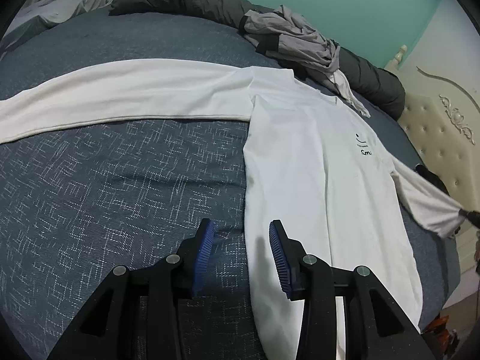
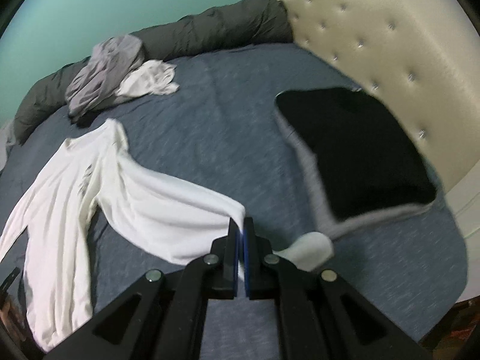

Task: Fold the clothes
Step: 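Pull the sleeve outward from the body with the right gripper and release it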

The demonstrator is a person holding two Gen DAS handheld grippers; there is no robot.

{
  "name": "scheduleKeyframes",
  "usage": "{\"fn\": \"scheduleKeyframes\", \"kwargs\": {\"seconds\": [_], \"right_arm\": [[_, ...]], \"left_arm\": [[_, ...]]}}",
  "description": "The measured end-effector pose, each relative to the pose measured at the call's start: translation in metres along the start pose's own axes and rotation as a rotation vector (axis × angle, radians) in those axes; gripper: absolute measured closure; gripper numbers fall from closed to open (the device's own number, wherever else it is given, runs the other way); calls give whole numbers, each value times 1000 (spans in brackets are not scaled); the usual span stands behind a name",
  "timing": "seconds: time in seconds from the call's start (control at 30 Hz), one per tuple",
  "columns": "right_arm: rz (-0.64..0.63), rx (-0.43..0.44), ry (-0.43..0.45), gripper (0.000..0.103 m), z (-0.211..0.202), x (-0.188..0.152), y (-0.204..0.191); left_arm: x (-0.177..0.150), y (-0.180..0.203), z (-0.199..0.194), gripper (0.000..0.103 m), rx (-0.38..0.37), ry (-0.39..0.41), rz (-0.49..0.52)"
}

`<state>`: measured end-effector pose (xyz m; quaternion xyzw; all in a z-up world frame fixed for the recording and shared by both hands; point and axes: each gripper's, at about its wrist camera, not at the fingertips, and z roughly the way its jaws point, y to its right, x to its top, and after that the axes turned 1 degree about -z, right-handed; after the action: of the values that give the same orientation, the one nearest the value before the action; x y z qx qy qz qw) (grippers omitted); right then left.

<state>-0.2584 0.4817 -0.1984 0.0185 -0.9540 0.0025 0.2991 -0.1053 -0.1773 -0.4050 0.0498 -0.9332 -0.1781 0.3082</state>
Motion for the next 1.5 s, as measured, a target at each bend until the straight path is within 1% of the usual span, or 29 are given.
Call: {"fn": "scheduleKeyframes", "kwargs": {"seconds": [0.2, 0.3, 0.37, 0.47, 0.57, 0.6, 0.67, 0.7, 0.77, 0.8, 0.83, 0.9, 1.03, 1.07, 1.1, 1.13, 1.2, 1.3, 1.4, 1.47, 1.5], "right_arm": [[-3, -101, 2, 101, 9, 34, 19], [24, -169, 9, 101, 13, 47, 34], [26, -199, 13, 101, 15, 53, 42], [24, -257, 3, 101, 27, 61, 48], [43, -280, -24, 101, 40, 64, 54], [36, -305, -22, 101, 42, 64, 55], [45, -314, -17, 101, 42, 64, 58], [51, -310, 3, 97, 39, 62, 58], [48, -309, 40, 97, 32, 56, 57], [46, -299, 41, 96, 32, 55, 59], [40, -322, 30, 96, 32, 53, 61], [59, -335, 29, 96, 27, 47, 67], [132, -192, 64, 94, 11, 25, 69], [134, -143, 64, 92, 8, 15, 62], [134, -94, 64, 88, 5, 6, 56], [121, -58, 62, 81, 3, -2, 46], [83, 30, 36, 71, 2, -20, 23], [41, 174, -12, 68, 1, -49, -13], [19, 312, -87, 67, 5, -77, -46], [-23, 362, -123, 66, 4, -90, -67], [-44, 387, -142, 63, 4, -97, -77]], "left_arm": [[-1, 5, 4, 61, 12, -7, 23], [0, 5, 5, 61, 18, -9, 26], [0, 4, 6, 61, 19, -13, 24], [0, 3, 9, 61, 22, -21, 22], [0, 2, 11, 61, 28, -28, 27], [0, 2, 11, 61, 28, -29, 27], [1, 2, 12, 61, 28, -29, 27], [1, 3, 12, 61, 27, -30, 27], [2, 4, 12, 61, 25, -31, 30], [2, 4, 12, 61, 24, -31, 30], [2, 4, 12, 61, 22, -30, 29], [2, 5, 11, 61, 20, -30, 27], [1, 5, 9, 61, 9, -35, 26], [0, 5, 9, 61, 5, -39, 26], [0, 5, 9, 60, -1, -46, 27], [0, 6, 9, 60, -7, -54, 28], [0, 10, 9, 59, -20, -71, 33], [2, 17, 5, 59, -44, -98, 35], [1, 23, -3, 58, -63, -123, 42], [-3, 26, -8, 58, -64, -153, 59], [-6, 26, -11, 58, -64, -170, 63]]}}
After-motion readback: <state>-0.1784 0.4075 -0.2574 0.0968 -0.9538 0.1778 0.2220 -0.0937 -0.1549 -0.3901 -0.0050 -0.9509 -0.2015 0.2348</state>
